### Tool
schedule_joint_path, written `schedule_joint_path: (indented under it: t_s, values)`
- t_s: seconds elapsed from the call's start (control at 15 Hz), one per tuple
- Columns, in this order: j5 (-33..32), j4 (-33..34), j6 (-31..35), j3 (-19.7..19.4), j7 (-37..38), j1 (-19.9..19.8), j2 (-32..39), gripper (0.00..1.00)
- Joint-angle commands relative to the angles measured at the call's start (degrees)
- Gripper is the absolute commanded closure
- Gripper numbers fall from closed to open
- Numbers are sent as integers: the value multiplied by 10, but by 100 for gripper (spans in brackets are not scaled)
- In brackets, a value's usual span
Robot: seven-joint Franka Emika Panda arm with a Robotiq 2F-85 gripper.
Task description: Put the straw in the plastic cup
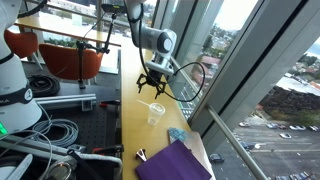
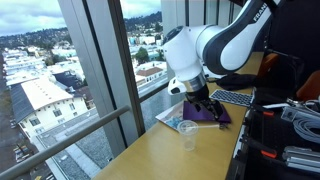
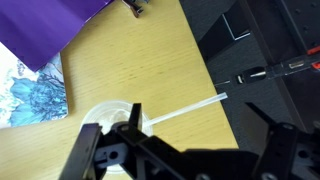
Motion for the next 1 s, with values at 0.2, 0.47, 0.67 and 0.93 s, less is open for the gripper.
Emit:
schedule_joint_path:
  t_s: [0.2, 0.47, 0.67, 0.93]
  values:
    - [-59, -105, 69, 8, 0, 19, -70, 0]
    - [-113, -151, 84, 6, -12, 19, -105, 0]
    - [-174, -172, 124, 2, -6, 15, -103, 0]
    - [-266, -180, 181, -4, 26, 20, -78, 0]
